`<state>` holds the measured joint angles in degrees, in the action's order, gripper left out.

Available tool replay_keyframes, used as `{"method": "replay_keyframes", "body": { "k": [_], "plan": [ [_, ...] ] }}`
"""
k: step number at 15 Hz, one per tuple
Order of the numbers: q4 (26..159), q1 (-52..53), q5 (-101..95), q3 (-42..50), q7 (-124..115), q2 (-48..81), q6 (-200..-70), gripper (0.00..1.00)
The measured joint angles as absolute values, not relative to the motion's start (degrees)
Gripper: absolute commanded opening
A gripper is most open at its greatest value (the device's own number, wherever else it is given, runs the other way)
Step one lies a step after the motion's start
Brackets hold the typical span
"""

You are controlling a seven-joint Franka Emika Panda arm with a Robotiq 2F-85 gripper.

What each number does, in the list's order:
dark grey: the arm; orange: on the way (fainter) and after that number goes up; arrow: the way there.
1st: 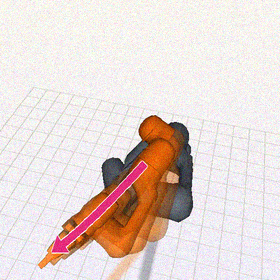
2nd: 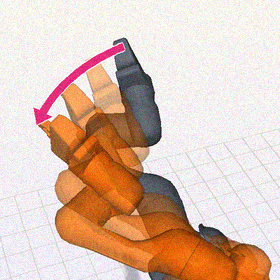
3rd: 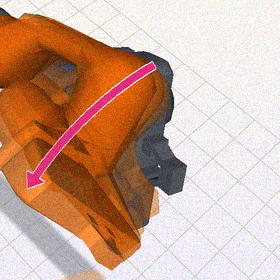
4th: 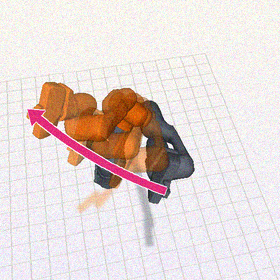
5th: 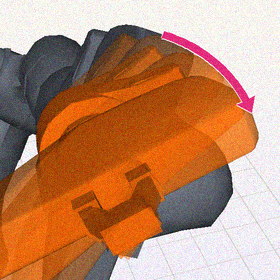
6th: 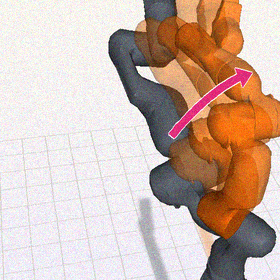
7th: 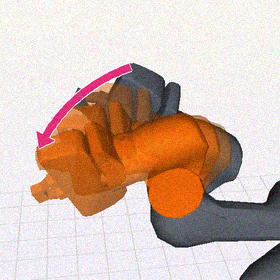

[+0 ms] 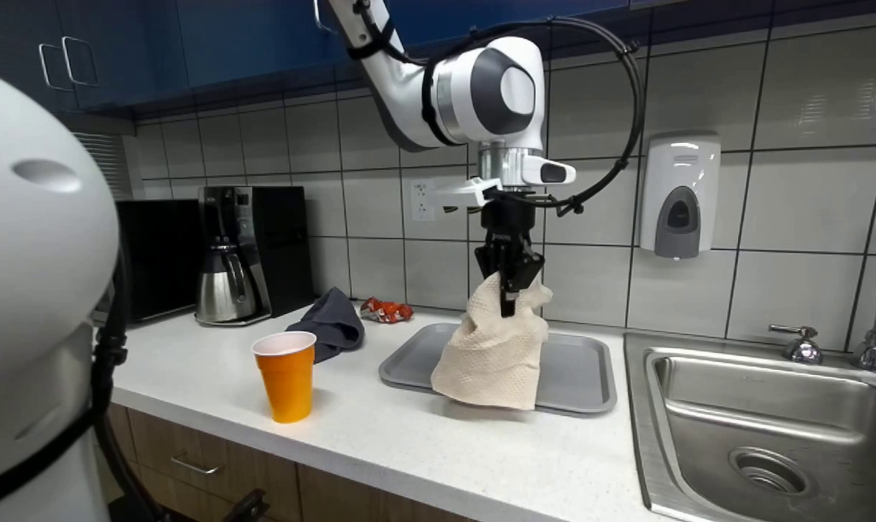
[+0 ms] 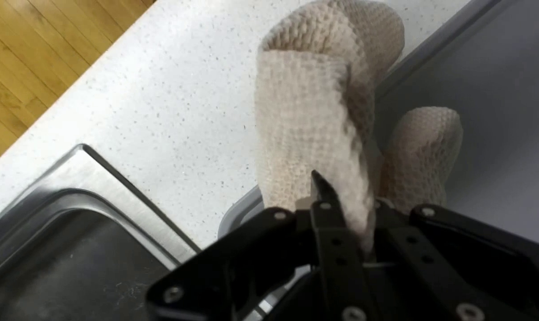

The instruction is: Remove the towels from the tray and put them on the counter

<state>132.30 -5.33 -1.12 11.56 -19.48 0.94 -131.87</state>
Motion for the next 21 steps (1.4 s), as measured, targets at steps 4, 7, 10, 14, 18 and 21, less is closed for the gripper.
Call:
{"method": "replay_keyframes", "body": {
  "k": [4, 7, 10, 14, 18, 21],
  "plan": [
    [136.41, -5.33, -1.12, 10.94, -20.83, -3.41, -131.86, 0.02],
    [138.89, -5.38, -1.12, 10.70, -21.64, -5.38, -131.87, 0.02],
    [140.75, -5.67, -1.12, 10.68, -22.02, -6.09, -131.87, 0.02],
    [142.43, -6.94, -1.12, 10.71, -22.04, -5.88, -131.90, 0.02],
    [143.21, -8.58, -1.19, 10.92, -22.50, -4.99, -132.18, 0.02],
    [143.71, -9.62, -1.48, 11.13, -23.50, -4.48, -132.26, 0.02]
  ]
}}
